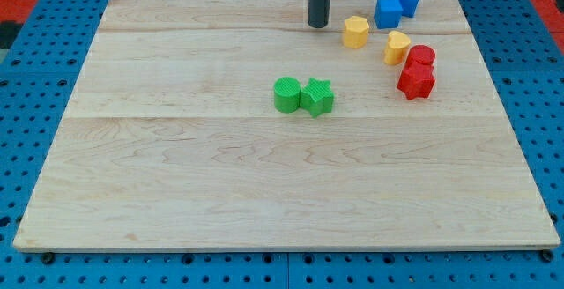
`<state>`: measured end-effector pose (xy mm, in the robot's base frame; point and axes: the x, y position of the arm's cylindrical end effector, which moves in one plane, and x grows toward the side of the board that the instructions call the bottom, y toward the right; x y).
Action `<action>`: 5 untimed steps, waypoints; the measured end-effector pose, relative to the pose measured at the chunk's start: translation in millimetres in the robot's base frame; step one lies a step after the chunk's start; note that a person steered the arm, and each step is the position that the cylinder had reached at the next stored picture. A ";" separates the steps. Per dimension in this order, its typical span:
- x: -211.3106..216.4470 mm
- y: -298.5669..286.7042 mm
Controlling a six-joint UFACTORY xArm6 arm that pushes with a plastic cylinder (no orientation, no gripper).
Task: Place the yellow hexagon above the yellow heart
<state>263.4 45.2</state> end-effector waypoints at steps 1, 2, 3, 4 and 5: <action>13.7 2.8; 20.4 21.9; 20.4 52.7; 20.4 76.5; 20.5 94.3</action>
<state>283.8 139.5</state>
